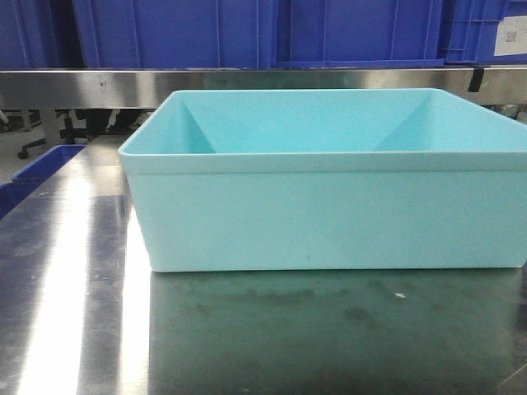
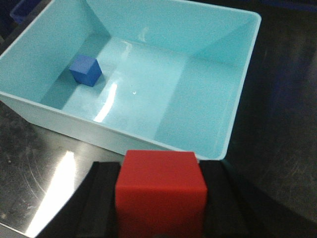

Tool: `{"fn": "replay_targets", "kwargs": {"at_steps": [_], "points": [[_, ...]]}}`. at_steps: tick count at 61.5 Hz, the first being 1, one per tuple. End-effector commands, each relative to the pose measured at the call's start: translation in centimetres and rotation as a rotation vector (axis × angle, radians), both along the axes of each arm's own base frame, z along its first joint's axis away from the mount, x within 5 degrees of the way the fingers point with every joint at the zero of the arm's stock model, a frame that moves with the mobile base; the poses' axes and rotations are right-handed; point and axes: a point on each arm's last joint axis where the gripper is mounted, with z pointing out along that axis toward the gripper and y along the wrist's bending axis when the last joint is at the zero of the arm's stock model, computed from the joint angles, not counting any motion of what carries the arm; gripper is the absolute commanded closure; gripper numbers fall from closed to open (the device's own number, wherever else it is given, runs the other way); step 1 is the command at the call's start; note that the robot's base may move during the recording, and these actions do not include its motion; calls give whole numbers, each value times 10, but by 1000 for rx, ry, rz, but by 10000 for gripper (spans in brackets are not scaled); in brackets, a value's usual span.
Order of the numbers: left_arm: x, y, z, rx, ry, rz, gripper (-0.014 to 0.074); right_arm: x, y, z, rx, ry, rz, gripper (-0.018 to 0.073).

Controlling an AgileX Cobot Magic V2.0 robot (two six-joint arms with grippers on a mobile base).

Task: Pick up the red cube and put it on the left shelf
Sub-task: 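Lift the red cube out of the teal bin with the right gripper, then drive the base to the shelf rack holding the red cube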

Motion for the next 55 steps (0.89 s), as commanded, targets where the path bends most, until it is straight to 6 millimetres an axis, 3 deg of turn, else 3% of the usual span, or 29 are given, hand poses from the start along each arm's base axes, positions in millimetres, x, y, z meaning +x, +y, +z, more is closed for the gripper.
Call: {"fn": "replay_targets", "kwargs": {"at_steps": [1, 14, 24, 55], "points": [[0, 0, 1, -9, -79, -5, 495, -15, -6, 11, 46, -168, -5, 386], [0, 0, 1, -9, -79, -5, 495, -49, -19, -6, 97, -311, -11, 386], [0, 0, 1, -9, -79, -5, 495, -67, -26, -7, 128, -394, -12, 386], [0, 0, 1, -9, -79, -5, 495, -71, -27, -7, 133, -408, -12, 386]]}}
